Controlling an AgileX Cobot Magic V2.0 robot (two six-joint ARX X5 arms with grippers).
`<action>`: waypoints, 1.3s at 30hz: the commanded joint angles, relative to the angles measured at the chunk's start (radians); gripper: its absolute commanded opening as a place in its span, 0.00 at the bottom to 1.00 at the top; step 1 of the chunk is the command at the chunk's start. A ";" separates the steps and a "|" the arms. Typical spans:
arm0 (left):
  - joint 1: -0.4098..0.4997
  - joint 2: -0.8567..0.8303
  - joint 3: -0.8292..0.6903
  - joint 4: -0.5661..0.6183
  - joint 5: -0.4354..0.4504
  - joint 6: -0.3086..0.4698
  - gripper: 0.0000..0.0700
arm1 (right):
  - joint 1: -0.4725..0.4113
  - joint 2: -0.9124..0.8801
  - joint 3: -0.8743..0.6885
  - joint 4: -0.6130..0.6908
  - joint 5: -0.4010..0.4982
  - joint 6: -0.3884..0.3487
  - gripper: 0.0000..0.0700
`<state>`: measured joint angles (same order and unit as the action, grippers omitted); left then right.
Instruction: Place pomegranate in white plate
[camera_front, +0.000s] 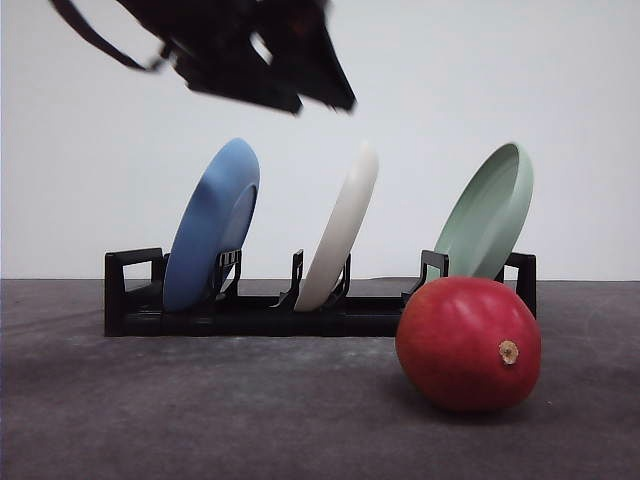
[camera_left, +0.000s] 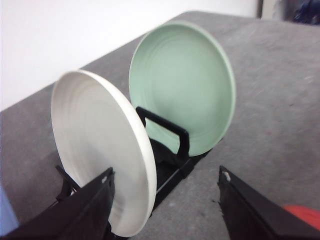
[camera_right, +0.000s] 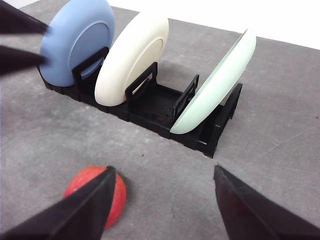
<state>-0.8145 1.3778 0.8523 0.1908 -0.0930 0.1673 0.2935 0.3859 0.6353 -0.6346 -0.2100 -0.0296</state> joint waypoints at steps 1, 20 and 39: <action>-0.016 0.064 0.044 0.018 -0.032 -0.018 0.56 | 0.005 0.002 0.014 0.013 -0.003 0.002 0.55; -0.015 0.383 0.241 0.019 -0.170 -0.112 0.46 | 0.005 0.002 0.014 0.011 0.000 0.002 0.55; -0.018 0.341 0.241 0.008 -0.170 -0.187 0.02 | 0.005 0.002 0.014 0.010 0.000 0.002 0.55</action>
<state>-0.8227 1.7288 1.0714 0.1875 -0.2562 0.0015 0.2935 0.3859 0.6353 -0.6350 -0.2092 -0.0296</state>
